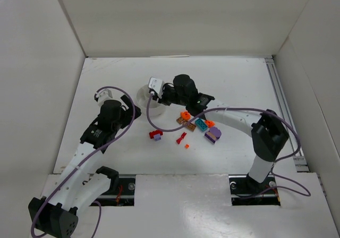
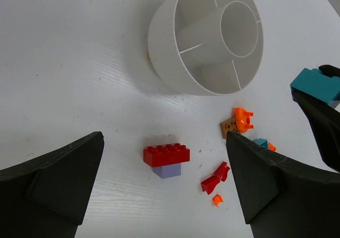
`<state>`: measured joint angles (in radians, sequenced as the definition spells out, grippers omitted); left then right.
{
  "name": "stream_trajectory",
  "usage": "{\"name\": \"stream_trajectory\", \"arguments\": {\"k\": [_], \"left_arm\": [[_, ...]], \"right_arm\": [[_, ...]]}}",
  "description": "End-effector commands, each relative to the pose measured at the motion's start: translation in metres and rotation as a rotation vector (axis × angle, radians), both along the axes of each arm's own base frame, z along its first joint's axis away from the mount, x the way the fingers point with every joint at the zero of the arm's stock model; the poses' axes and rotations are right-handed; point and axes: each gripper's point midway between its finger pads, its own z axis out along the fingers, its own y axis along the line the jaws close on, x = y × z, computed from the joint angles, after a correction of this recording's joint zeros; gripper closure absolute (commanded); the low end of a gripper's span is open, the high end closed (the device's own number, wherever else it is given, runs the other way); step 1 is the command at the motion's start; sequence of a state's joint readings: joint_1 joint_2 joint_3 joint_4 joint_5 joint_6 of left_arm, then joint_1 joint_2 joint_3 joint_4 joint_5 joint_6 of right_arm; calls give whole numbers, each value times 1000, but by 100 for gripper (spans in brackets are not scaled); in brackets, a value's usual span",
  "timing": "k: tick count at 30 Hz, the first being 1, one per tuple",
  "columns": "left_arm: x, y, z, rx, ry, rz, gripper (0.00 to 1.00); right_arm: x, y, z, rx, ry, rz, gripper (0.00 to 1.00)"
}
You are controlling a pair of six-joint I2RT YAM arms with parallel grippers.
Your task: Sort the legos into containers by color
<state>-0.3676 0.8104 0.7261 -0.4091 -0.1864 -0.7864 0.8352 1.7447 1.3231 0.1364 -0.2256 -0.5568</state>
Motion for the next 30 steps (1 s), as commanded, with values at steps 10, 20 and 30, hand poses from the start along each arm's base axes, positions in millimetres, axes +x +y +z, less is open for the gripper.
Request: {"name": "stream_trajectory", "arguments": {"k": [10,20,30], "left_arm": [[3,-2,12,-15,-33,3,1],[3,-2,12,-15,-33,3,1],[1,-3,10,-16,-21,-5,1]], "right_arm": [[14,54,-8,-25,-52,133,69],[17,51,-26,-73,-38,116,60],[13,51,-19,-72,-56,119,48]]}}
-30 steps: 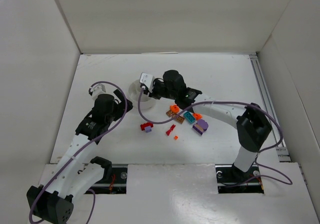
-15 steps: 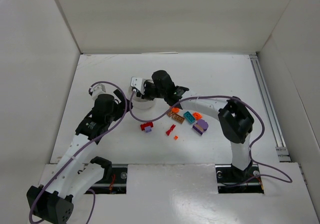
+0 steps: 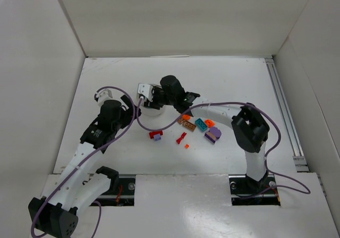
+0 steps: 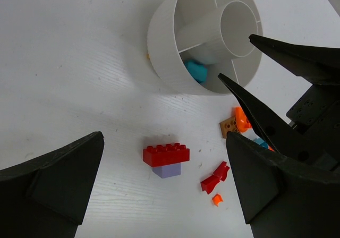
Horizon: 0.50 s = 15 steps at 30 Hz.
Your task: Sort the legos into containers by color
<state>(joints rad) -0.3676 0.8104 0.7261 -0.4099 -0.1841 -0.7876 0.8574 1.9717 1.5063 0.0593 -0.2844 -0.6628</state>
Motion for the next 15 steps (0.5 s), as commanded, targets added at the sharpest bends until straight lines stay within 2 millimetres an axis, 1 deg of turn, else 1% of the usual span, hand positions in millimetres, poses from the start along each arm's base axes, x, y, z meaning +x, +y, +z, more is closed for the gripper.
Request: {"name": "stream_trajectory", "arguments": {"k": [1,2,3,4,6,7,8,9,10,11,12,13,14,15], "left_arm": [[2,-3,14,-18,-31,-3,1],[2,-3,14,-18,-31,-3,1],[2,-3,14,-10,-32,-8,1],[2,-3,14,-10,-32,-9,1],[1,-5,13,-1,-30,-36,1],[2,-7,16,-5,-41,-52,1],[3,-12,19,-10,-54,-84,1],[3,-15,20,-12,-61,-103,1],[5,-19,24,-17,-68,-123,1],[5,-27,25,-30,-70,-167,1],[5,-30,26,-19,-71,-200,1],[8,-34,30,-24,-82,-220,1],[11,-43,27,-25,-77,-254,1],[10,-56,28,-33,-76,-297,1]], "right_arm": [[-1,6,41,63,-66,10,47],[0,4,36,53,-62,1,47],[-3,1,47,67,-74,0,45],[-2,-1,54,73,-85,-10,44],[-4,-8,63,78,-98,-29,39],[-6,-17,76,90,-116,-49,37],[-1,-27,82,89,-130,-113,32],[7,-41,86,93,-129,-166,29],[5,-62,92,109,-113,-221,24],[8,-77,93,119,-98,-265,20],[11,-93,93,129,-81,-298,13],[22,-120,93,139,-66,-360,9],[14,-144,91,151,-45,-397,6],[15,-165,90,152,-44,-445,3]]}}
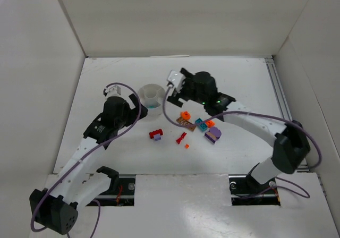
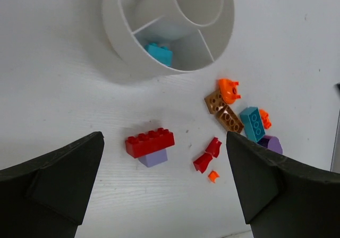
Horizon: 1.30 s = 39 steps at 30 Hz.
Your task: Sort the legos into containers by color
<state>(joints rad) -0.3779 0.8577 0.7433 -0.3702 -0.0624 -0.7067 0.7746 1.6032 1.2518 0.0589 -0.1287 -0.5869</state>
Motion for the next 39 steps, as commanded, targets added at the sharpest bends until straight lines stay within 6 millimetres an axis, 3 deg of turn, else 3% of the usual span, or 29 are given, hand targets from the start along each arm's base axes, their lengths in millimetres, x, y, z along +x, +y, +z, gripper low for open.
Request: {"name": "stream_trajectory", "arguments": {"k": [1,3,4,5,6,7,8,10,12,13,14,17,18,24,30,39], "left_arm": [[8,-38,25,-27,-70,-158,1],[15,-53,14,20,-38,-164,1],[8,-79,24,27,-49,-221,1],[6,-92,24,30,-35,-225,1],[6,-104,7,73,23,-242,1],[4,-125,20,63,15,-278,1],[5,-134,18,65,41,-281,1],[8,-160,9,57,106,-301,1],[2,-185,4,46,134,-335,1],[3,-196,-11,49,177,-326,1],[0,-214,-3,24,172,-341,1],[10,-242,-8,-13,217,-295,1],[2,-256,-8,-28,229,-316,1],[6,-301,-34,-74,294,-246,1],[14,-314,-72,-62,364,-184,1],[26,-314,-96,-20,355,-122,7]], "right_arm": [[21,-93,17,82,8,-262,1],[4,-143,13,97,17,-371,1],[0,-172,4,71,44,-473,1],[0,-207,-2,85,77,-593,1],[-11,-233,1,99,80,-678,1],[-16,-267,0,90,84,-832,1],[-30,-300,-19,31,152,-953,1],[-52,-342,-20,76,183,-1173,1],[-68,-370,-29,61,207,-1274,1],[-74,-377,-30,87,201,-1299,1],[-80,-384,-34,81,207,-1318,1],[-90,-398,-41,109,214,-1347,1],[-93,-402,-43,109,215,-1361,1],[-99,-414,-57,98,224,-1390,1],[-96,-408,-54,115,223,-1345,1],[-97,-407,-52,130,202,-1331,1]]}}
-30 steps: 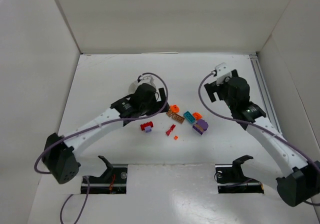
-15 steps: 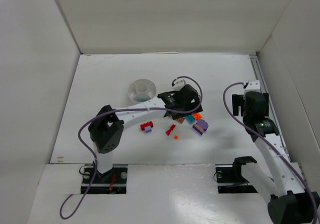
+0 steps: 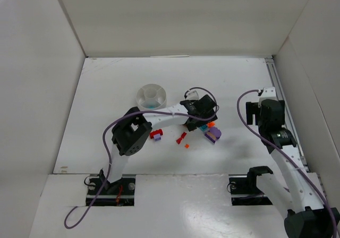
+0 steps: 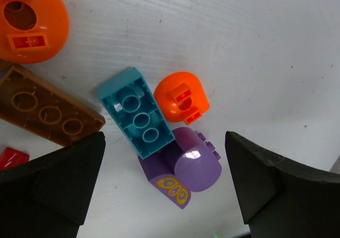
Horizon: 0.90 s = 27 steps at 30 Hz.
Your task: Sort the legos into containers by color
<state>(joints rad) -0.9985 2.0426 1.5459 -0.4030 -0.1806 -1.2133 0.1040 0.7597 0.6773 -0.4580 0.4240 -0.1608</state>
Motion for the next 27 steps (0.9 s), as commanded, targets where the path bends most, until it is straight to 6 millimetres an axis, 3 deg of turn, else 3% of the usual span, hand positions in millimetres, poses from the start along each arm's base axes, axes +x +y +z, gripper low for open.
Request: {"name": "stream_trajectory", "arguments": {"k": [1,2,12,27], "left_arm": [[16,-8,16,-23,-51,47,7],[17,-1,8,19,-48,58,8],[36,15,-3,41,-31,135,20],[30,21,-23,87,3,132,38]], "right_arm": [[5,1,10,9,-56,2,1],[4,0,9,9,-58,2,1],[1,-4,14,-2,-74,-11,1],[-1,-4,12,-2,-74,-11,1]]}}
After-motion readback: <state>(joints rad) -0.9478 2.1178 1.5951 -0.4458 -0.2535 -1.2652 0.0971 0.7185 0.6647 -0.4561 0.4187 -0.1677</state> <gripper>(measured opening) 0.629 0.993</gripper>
